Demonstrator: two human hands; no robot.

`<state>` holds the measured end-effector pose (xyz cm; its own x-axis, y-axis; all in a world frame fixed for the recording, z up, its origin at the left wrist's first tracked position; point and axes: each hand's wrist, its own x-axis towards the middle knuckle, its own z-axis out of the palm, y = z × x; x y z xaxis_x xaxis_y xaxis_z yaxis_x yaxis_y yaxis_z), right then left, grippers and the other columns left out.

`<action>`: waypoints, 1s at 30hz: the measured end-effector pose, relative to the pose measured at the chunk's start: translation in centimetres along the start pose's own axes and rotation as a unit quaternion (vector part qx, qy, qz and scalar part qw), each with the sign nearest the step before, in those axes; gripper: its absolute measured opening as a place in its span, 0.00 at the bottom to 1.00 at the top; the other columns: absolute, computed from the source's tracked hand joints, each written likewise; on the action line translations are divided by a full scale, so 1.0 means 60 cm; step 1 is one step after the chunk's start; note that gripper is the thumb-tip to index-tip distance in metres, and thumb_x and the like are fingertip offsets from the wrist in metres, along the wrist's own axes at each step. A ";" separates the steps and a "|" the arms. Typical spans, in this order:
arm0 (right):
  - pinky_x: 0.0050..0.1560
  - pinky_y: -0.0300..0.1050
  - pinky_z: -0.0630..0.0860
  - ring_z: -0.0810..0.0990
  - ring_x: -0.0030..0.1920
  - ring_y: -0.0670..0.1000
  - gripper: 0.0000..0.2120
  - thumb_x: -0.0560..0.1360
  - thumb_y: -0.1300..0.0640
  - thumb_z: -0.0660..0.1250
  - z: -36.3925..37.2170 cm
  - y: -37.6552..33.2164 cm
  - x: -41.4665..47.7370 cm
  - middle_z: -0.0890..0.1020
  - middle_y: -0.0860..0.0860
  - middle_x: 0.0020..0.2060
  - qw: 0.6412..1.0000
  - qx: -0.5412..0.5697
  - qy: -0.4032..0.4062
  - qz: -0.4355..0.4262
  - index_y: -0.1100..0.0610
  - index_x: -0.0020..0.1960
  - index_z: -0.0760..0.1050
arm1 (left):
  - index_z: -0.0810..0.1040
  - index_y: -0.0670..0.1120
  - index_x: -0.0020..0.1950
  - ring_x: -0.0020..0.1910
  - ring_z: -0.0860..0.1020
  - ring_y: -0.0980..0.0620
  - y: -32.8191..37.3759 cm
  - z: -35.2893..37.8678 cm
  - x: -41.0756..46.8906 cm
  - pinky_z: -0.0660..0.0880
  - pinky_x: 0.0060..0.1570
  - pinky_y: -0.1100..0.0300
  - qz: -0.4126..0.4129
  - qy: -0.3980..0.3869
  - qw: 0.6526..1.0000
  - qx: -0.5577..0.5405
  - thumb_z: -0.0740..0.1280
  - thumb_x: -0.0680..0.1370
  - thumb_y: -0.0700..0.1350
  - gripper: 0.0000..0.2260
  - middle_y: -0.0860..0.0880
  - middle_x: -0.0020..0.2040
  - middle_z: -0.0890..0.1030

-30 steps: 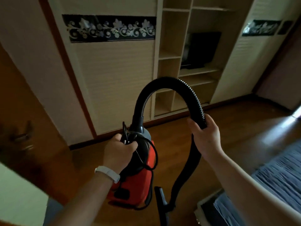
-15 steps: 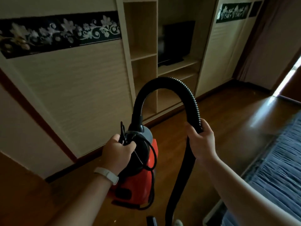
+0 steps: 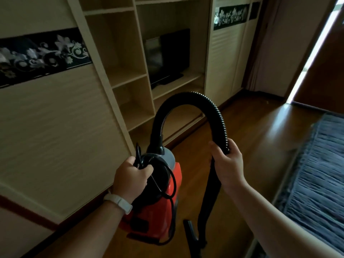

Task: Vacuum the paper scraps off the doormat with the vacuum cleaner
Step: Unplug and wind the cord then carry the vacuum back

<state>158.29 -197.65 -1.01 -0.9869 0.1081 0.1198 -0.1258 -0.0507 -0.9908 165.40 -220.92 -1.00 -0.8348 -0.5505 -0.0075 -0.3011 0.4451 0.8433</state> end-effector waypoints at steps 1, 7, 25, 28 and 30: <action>0.30 0.48 0.74 0.76 0.31 0.56 0.04 0.77 0.57 0.71 -0.004 0.002 0.017 0.78 0.55 0.32 1.000 -0.004 0.008 -0.004 0.54 0.48 0.76 | 0.75 0.36 0.41 0.30 0.79 0.40 0.008 0.011 0.018 0.75 0.28 0.52 0.006 -0.008 1.000 0.000 0.71 0.71 0.44 0.11 0.38 0.28 0.79; 0.31 0.48 0.74 0.76 0.32 0.54 0.05 0.76 0.57 0.72 0.005 0.027 0.113 0.77 0.51 0.32 0.998 -0.021 0.058 -0.015 0.52 0.48 0.76 | 0.76 0.40 0.39 0.28 0.80 0.45 0.035 0.079 0.134 0.76 0.29 0.54 0.028 -0.051 0.998 -0.012 0.71 0.70 0.43 0.08 0.42 0.27 0.80; 0.26 0.43 0.74 0.77 0.28 0.53 0.06 0.76 0.57 0.72 0.080 0.041 0.424 0.77 0.52 0.30 0.961 -0.159 0.222 -0.036 0.51 0.44 0.75 | 0.71 0.46 0.33 0.30 0.78 0.44 0.121 0.243 0.584 0.75 0.32 0.51 0.111 -0.193 0.975 -0.025 0.70 0.67 0.43 0.09 0.50 0.26 0.75; 0.30 0.45 0.75 0.78 0.30 0.52 0.06 0.75 0.55 0.72 0.070 0.047 0.453 0.78 0.49 0.30 0.952 -0.184 0.240 -0.040 0.48 0.44 0.76 | 0.73 0.45 0.34 0.31 0.79 0.45 0.140 0.271 0.624 0.76 0.33 0.52 0.141 -0.190 0.972 -0.011 0.71 0.68 0.43 0.08 0.47 0.28 0.78; 0.31 0.44 0.75 0.78 0.31 0.51 0.05 0.75 0.55 0.72 0.064 0.055 0.473 0.78 0.49 0.31 0.950 -0.184 0.248 -0.048 0.49 0.44 0.76 | 0.74 0.44 0.35 0.31 0.79 0.45 0.151 0.296 0.643 0.75 0.32 0.53 0.146 -0.194 0.970 -0.002 0.71 0.68 0.44 0.07 0.46 0.29 0.79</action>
<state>129.50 -198.60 -0.65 -0.7920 0.5545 0.2556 -0.0785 0.3227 -0.9432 122.27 -225.61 -3.18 -0.9951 -0.0940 0.0307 -0.0249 0.5388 0.8420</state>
